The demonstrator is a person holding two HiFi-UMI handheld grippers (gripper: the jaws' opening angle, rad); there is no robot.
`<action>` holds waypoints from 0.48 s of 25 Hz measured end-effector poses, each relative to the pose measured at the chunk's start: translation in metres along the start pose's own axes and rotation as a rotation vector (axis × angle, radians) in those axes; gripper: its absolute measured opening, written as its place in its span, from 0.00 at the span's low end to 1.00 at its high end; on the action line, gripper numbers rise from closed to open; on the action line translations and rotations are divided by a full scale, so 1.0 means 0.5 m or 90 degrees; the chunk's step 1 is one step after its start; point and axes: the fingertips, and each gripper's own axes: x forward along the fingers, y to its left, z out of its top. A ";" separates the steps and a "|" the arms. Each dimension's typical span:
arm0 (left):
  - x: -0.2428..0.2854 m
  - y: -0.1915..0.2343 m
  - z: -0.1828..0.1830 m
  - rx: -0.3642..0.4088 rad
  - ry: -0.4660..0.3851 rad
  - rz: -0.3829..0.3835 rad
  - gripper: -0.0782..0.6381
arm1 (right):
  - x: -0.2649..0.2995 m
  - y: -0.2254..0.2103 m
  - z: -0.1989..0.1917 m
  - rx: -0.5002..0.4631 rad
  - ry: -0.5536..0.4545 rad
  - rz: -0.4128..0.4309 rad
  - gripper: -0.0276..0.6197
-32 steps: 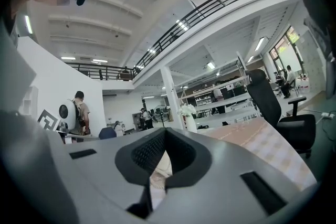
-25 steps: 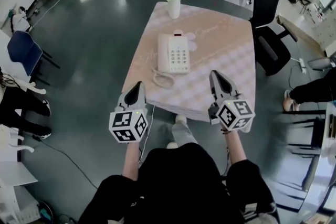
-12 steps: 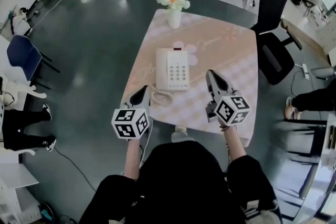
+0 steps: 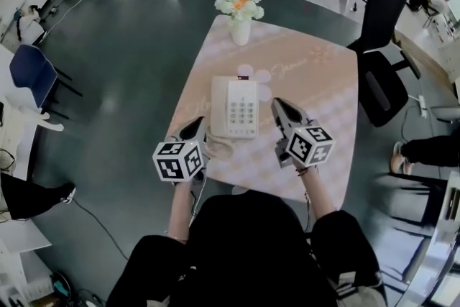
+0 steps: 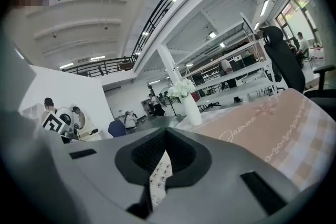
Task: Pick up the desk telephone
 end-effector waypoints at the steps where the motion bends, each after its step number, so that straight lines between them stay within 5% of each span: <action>1: 0.009 0.003 -0.001 -0.003 0.005 0.001 0.11 | 0.010 -0.004 -0.005 0.002 0.008 0.002 0.03; 7: 0.052 0.020 -0.022 -0.032 0.039 0.002 0.11 | 0.064 -0.024 -0.055 0.019 0.069 0.015 0.03; 12: 0.088 0.039 -0.023 -0.085 0.056 -0.001 0.21 | 0.099 -0.047 -0.089 0.065 0.100 0.005 0.03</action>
